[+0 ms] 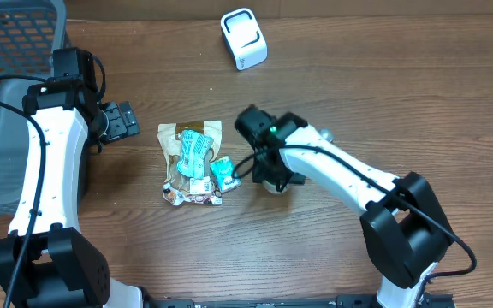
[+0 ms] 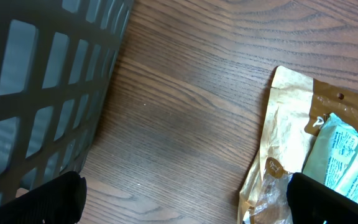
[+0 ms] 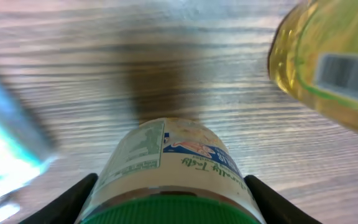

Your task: Scan the item barcode

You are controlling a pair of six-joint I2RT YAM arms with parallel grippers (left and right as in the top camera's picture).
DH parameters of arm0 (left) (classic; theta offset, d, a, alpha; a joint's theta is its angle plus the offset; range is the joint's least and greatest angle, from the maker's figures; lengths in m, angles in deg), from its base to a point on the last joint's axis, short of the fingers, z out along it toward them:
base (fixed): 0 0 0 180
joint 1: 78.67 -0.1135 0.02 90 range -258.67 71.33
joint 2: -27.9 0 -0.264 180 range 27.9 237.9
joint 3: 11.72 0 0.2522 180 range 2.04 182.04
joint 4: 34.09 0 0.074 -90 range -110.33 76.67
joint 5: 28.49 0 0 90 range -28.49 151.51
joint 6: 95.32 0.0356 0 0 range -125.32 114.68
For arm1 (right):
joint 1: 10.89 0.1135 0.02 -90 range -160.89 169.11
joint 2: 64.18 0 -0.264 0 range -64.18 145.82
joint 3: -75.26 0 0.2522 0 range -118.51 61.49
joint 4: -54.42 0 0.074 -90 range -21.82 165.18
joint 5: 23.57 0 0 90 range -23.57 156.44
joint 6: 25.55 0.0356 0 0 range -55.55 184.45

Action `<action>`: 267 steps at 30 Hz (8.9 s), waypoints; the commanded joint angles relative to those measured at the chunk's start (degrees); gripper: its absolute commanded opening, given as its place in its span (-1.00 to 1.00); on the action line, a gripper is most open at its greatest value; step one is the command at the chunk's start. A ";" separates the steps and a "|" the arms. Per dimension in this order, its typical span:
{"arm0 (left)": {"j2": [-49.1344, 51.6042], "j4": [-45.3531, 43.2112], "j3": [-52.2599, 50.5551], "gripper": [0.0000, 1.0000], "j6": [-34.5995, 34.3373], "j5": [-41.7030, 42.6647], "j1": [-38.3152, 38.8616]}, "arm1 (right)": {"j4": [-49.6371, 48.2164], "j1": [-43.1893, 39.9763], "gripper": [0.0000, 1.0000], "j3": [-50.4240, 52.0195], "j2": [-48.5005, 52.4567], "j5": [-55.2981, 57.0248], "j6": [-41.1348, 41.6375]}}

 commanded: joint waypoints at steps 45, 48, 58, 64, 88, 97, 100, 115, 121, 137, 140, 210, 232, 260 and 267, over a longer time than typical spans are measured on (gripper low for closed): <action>-0.92 -0.02 1.18 0.99 0.83 -0.72 -0.09 | 14.01 -3.52 -0.43 -11.52 -0.83 -37.31 -6.23; -0.92 -0.02 1.18 0.99 0.83 -0.72 -0.09 | 14.56 -5.03 -0.39 -11.52 -0.83 -41.94 -6.23; -0.92 -0.02 1.18 0.99 0.81 -0.72 -0.09 | 15.26 -8.09 -0.38 -11.50 -0.83 -49.40 -6.21; -0.92 -0.02 1.18 0.99 0.83 -0.72 -0.09 | 15.23 -8.09 -0.41 -11.50 -0.83 -49.37 -5.97; -0.92 -0.02 1.18 0.99 0.81 -0.72 -0.09 | 4.83 -6.45 -0.31 -8.35 -0.81 -6.23 5.62; -0.92 -0.02 1.18 0.99 0.83 -0.72 -0.09 | -9.86 -5.16 -0.28 1.14 -0.70 -3.61 9.49; -0.92 -0.02 1.18 0.99 0.83 -0.72 -0.09 | -14.12 -5.16 -0.26 4.00 -0.70 -3.41 9.49; -0.92 -0.02 1.18 0.99 0.83 -0.72 -0.09 | -17.97 -4.24 0.01 7.45 0.17 -2.99 9.27; -0.92 -0.02 1.18 0.99 0.81 -0.72 -0.09 | -17.97 -2.36 0.38 7.45 0.17 -1.36 9.20; -0.92 -0.02 1.18 0.99 0.83 -0.72 -0.09 | -16.79 -1.81 1.00 5.79 0.13 0.39 -4.96; -0.92 -0.02 1.18 0.99 0.81 -0.72 -0.09 | -16.76 -1.81 1.00 5.81 0.15 0.46 -4.98; -0.92 -0.02 1.18 0.99 0.83 -0.72 -0.09 | -11.21 -6.01 0.73 5.81 1.11 -5.68 -14.97; -0.92 -0.02 1.18 0.99 0.83 -0.72 -0.09 | -10.05 -3.15 0.47 5.88 1.11 -5.01 -14.49; -0.92 -0.02 1.18 0.99 0.83 -0.72 -0.09 | -11.76 -2.47 0.50 5.92 1.11 -1.79 -14.53; -0.92 -0.02 1.18 0.99 0.81 -0.72 -0.09 | -12.15 -2.49 0.30 7.61 1.11 -1.97 -14.56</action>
